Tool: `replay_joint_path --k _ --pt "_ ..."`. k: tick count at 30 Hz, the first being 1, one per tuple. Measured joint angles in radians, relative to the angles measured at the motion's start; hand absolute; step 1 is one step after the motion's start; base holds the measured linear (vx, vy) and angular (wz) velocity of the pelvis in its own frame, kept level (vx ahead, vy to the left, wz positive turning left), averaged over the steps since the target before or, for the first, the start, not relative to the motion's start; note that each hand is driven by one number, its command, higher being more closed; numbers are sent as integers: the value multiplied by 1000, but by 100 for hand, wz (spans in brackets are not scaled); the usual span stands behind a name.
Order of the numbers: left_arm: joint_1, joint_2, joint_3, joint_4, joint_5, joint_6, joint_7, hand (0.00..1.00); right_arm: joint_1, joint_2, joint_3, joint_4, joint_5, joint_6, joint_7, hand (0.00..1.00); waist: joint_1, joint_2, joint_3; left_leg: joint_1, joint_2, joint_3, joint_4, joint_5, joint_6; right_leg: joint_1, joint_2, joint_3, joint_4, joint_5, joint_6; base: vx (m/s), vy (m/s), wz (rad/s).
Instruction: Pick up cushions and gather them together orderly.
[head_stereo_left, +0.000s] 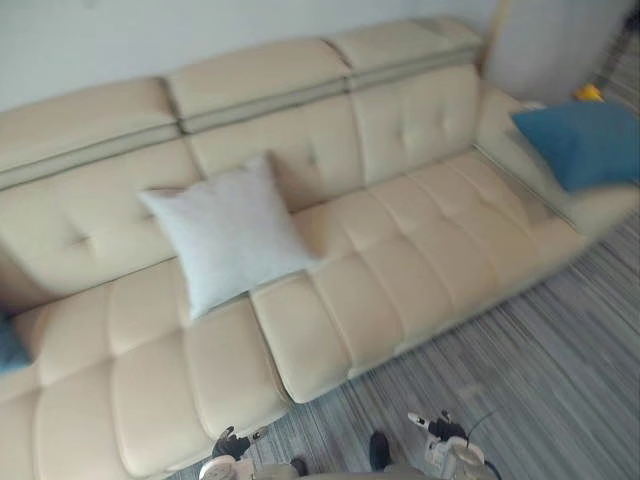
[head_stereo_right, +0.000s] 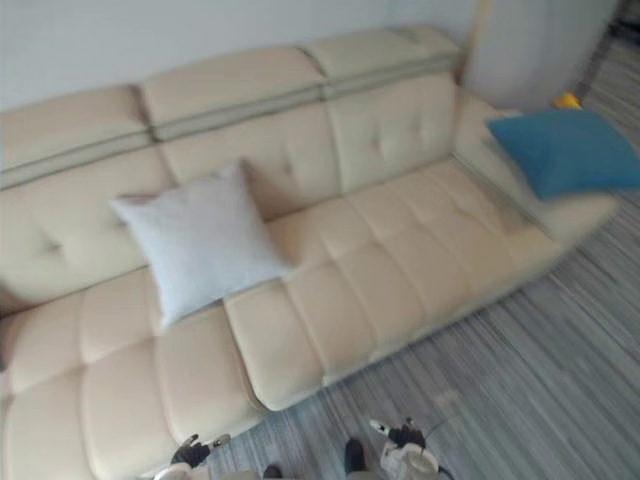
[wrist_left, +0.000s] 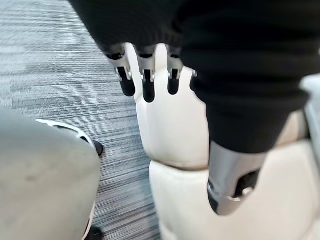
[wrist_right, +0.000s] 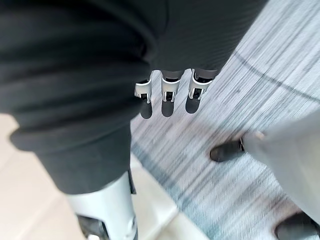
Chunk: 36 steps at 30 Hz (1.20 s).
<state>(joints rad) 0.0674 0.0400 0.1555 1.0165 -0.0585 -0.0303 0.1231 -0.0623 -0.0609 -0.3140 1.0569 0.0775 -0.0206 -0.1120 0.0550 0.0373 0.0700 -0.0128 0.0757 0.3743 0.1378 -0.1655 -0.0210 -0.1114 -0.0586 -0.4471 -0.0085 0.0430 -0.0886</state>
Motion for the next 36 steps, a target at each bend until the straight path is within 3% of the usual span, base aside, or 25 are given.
replay_joint_path --k 2,3,4,5,6,7,8,9,12,14,15,16,17,19,20,21,22,24,26,28,29,31,33,35,36 --pt "-18 -5 -28 -5 -1 -1 -1 0 17 -19 -1 3 0 0 -4 0 -7 16 12 29 -4 0 22 -6 -10 27 9 18 4 -6 25 70 -95 -78" --pt "-20 -4 -27 -7 -1 -4 -1 0 27 -19 0 5 1 1 -5 0 -4 16 16 26 14 -4 87 -24 -38 41 15 46 5 -22 36 66 -55 -58" --pt "-20 -1 -27 -9 -1 -6 -1 0 38 -17 1 8 1 1 -4 0 -3 15 19 6 33 -11 167 -41 -57 50 20 58 6 -38 40 65 -134 -70" --pt "-15 1 -26 -7 -2 -4 -1 0 48 -15 0 11 2 1 -5 0 -3 12 25 -53 79 -38 356 -58 -59 74 37 77 4 -58 34 40 -143 -49" --pt "-14 -4 -20 -10 -3 -3 0 0 62 -17 0 5 4 1 -8 0 -3 21 34 -91 114 -64 486 -53 -52 92 54 86 9 -71 31 15 -158 -52" --pt "-7 -14 -13 -14 -5 -3 0 0 82 -18 3 -5 6 1 -13 0 1 34 50 -149 153 -111 649 -18 3 112 81 101 19 -86 11 -2 -69 -44" --pt "-5 -22 -5 -29 -20 -4 -3 0 89 -17 3 -10 9 2 -16 0 6 38 53 -186 156 -147 722 -1 21 120 93 122 28 -96 1 46 -32 -72" --pt "0 -27 5 -52 -23 -6 -3 0 88 -16 2 -20 10 4 -20 0 15 35 56 -223 129 -212 752 -41 -9 125 100 158 41 -107 1 115 7 -80" --pt "3 -29 5 -80 -26 -6 -2 0 59 -8 -7 -28 10 4 -24 0 31 19 71 -277 36 -301 541 -93 -33 122 97 256 39 -108 1 145 32 -94" --pt "3 -37 6 -92 -28 -5 0 0 61 -5 -27 -55 11 3 -24 0 54 19 71 -280 -20 -403 350 -72 -59 114 97 311 40 -113 8 167 116 -107" --pt "7 -38 7 -95 -30 -7 1 0 61 -1 -42 -59 11 0 -25 0 59 22 68 -278 -43 -479 261 -45 -52 113 104 347 41 -119 18 233 172 -110" --pt "9 -38 9 -93 -32 -6 2 0 60 4 -46 -58 11 0 -25 0 59 32 62 -276 -36 -501 232 -17 -28 111 117 380 57 -134 28 231 162 -115" --pt "11 -37 12 -92 -33 -5 2 0 60 11 -45 -59 11 1 -25 0 61 37 57 -259 -28 -486 232 8 -36 111 120 407 77 -150 36 287 163 -113" --pt "27 -19 12 -93 -32 -3 5 0 84 47 -42 -63 11 1 -24 0 63 -14 25 -204 -29 -380 200 -12 -28 72 74 447 214 -222 91 334 144 -110" --pt "26 -11 12 -90 -31 -2 6 0 84 56 -43 -62 10 2 -24 0 64 -23 25 -175 -31 -345 176 -6 -23 34 59 448 298 -244 123 340 131 -109" --pt "24 -3 10 -78 -30 0 6 0 82 65 -43 -59 10 1 -24 0 59 -40 23 -118 -28 -301 140 0 -9 -19 33 405 432 -259 197 316 118 -95" --pt "24 2 3 -67 -30 1 6 0 83 64 -44 -51 10 2 -24 0 57 -27 29 -65 -24 -271 103 0 -8 -40 -7 309 508 -263 220 293 108 -80" --pt "26 17 -22 -62 -30 1 8 0 65 61 -38 -25 8 2 -24 0 57 -15 34 19 3 -221 43 0 -8 -44 -83 88 540 -291 152 284 44 -66" --pt "20 39 -29 -63 -30 -1 8 0 43 60 -34 -9 3 2 -23 0 50 -14 34 40 30 -199 25 -2 -12 -49 -101 3 444 -268 136 263 -63 -43" --pt "22 58 -38 -61 -30 -1 8 0 28 54 -35 -10 2 0 -23 0 49 -26 37 54 38 -184 18 -14 -31 -58 -102 -9 286 -172 132 197 -161 -33" --pt "17 65 -36 -55 -29 -1 8 0 22 44 -35 -9 2 0 -23 0 44 -42 50 72 40 -181 19 -31 -57 -60 -101 -3 230 -90 101 234 -232 -35" --pt "13 45 -40 -36 -21 1 8 0 16 9 -36 -7 2 0 -25 0 42 -4 60 89 72 -195 6 -34 -65 -59 -57 15 240 -116 98 244 -265 -51" --pt "10 35 -39 -20 -21 3 9 0 13 -9 -44 0 2 3 -26 0 33 5 66 100 78 -197 10 -33 -66 -70 -44 27 274 -167 89 206 -201 -30" --pt "6 35 -48 -22 -20 2 8 0 29 -16 -45 30 2 5 -26 0 24 1 65 78 99 -227 121 -38 -74 -28 -25 32 266 -201 81 195 -197 4" --pt "2 33 -49 -32 -20 -1 7 0 47 -15 -35 36 2 6 -26 0 21 -2 67 -19 124 -280 354 -46 -89 11 -7 26 231 -209 74 212 -170 -2"
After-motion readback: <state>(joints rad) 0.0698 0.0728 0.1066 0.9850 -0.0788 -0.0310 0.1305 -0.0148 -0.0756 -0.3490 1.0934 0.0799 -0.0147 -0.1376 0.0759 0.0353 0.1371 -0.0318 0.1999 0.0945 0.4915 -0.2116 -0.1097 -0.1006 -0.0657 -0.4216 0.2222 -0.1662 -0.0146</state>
